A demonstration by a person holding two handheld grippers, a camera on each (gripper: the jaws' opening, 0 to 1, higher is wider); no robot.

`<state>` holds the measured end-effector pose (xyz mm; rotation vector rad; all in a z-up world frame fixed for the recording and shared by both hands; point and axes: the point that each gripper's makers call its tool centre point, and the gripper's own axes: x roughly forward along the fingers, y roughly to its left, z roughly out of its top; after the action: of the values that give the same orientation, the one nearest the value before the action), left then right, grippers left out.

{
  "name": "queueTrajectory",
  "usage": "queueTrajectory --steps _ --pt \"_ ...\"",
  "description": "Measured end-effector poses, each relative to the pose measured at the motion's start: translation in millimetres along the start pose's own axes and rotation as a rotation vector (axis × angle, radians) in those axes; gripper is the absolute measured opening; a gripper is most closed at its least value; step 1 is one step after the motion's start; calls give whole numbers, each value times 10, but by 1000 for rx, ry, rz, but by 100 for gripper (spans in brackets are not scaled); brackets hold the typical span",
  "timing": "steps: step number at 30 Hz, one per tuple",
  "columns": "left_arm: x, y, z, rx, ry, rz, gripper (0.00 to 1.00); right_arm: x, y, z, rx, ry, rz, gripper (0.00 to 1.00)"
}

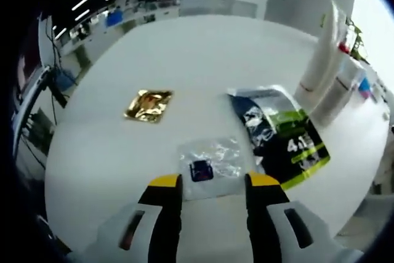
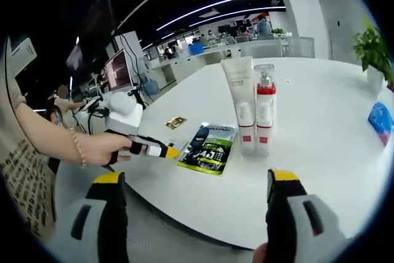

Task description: Arrange the skincare products in the storage area until every visible bottle or jar stands upright without overlapping.

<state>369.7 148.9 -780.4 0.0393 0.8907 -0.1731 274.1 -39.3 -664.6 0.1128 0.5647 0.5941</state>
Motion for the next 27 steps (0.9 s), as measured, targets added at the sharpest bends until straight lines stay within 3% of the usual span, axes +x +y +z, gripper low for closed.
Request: queueTrajectory --steps 12,17,20,27 --pt "3 -25 14 -35 4 -22 44 2 -2 -11 -6 2 1 95" --pt "-76 -47 -27 -56 11 -64 48 8 10 -21 -16 8 2 95" --pt "-148 -153 -10 23 -18 -144 52 10 15 -24 -21 11 1 95" --pt "-341 -150 -4 84 -52 -216 60 12 20 -26 -29 16 -8 95"
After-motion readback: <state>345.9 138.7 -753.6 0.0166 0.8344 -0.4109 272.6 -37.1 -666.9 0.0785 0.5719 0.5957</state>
